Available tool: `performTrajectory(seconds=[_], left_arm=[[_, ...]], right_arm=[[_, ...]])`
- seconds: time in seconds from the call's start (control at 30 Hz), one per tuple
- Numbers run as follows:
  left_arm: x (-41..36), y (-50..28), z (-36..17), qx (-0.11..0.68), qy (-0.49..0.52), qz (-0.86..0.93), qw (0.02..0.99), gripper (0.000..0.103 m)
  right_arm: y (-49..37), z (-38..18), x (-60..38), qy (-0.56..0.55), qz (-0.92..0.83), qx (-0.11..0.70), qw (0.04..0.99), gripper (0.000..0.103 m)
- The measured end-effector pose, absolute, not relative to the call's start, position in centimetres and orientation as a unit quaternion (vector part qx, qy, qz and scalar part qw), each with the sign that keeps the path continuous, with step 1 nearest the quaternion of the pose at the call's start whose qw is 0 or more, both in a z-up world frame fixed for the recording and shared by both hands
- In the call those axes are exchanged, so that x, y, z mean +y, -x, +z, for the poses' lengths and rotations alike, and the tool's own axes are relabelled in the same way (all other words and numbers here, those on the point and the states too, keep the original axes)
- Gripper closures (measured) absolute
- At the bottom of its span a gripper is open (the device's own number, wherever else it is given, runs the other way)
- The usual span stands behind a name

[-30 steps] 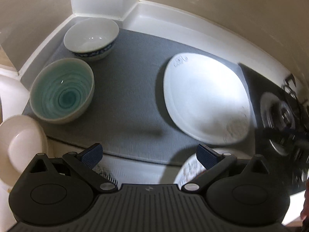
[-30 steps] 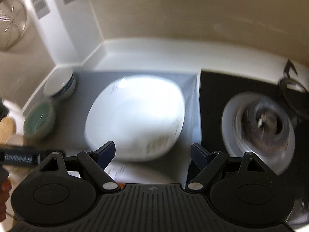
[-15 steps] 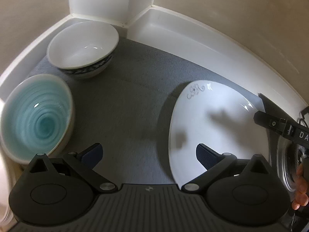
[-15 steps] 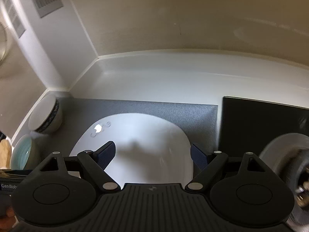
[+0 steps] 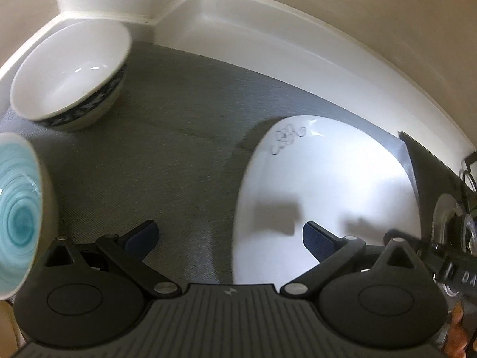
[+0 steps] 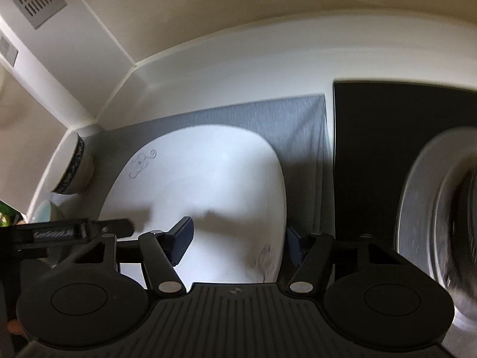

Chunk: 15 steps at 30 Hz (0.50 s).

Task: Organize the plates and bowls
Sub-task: 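Move both tools to the square white plate and close them on its rim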

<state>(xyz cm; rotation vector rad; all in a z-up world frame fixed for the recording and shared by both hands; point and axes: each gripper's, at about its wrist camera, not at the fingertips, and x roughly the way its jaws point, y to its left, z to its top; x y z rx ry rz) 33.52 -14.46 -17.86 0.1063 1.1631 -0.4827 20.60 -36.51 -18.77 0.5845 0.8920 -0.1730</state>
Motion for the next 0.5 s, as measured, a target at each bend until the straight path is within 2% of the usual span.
performTrajectory(seconds=[0.17,0.2,0.23,0.27,0.3,0.33,0.4,0.47,0.5], left_arm=[[-15.1,-33.6,-17.9,0.541,-0.051,-0.232,0.807,0.000],[-15.1,-33.5,-17.9,0.541,-0.048,-0.237,0.806,0.001],[-15.1,-33.5,-17.8,0.539,-0.041,-0.247,0.804,0.003],[-14.9,-33.4,-17.5,0.537,-0.034,-0.256,0.803,0.016],[-15.2,-33.3,-17.2,0.535,-0.032,-0.268,0.801,0.039],[-15.4,-33.1,-17.0,0.538,-0.036,-0.270,0.798,0.040],[-15.4,-32.9,-16.9,0.536,-0.046,-0.252,0.804,0.056],[-15.0,-32.9,-16.8,0.538,-0.047,-0.252,0.803,0.063],[-14.7,-33.0,-16.8,0.544,-0.041,-0.255,0.798,0.063]], right_arm=[[-20.1,-19.5,-35.7,-0.270,-0.080,0.423,0.862,0.035],[-20.1,-19.4,-35.6,-0.267,-0.083,0.421,0.863,0.037],[-20.2,-19.4,-35.5,-0.262,-0.089,0.421,0.864,0.046],[-20.2,-19.3,-35.4,-0.253,-0.103,0.424,0.864,0.056],[-20.2,-19.3,-35.5,-0.243,-0.118,0.427,0.863,0.078],[-20.2,-19.2,-35.8,-0.248,-0.117,0.426,0.862,0.079],[-20.3,-19.2,-36.1,-0.264,-0.121,0.432,0.854,0.080],[-20.4,-19.0,-35.9,-0.258,-0.124,0.435,0.853,0.080],[-20.4,-18.8,-35.9,-0.259,-0.126,0.436,0.853,0.080]])
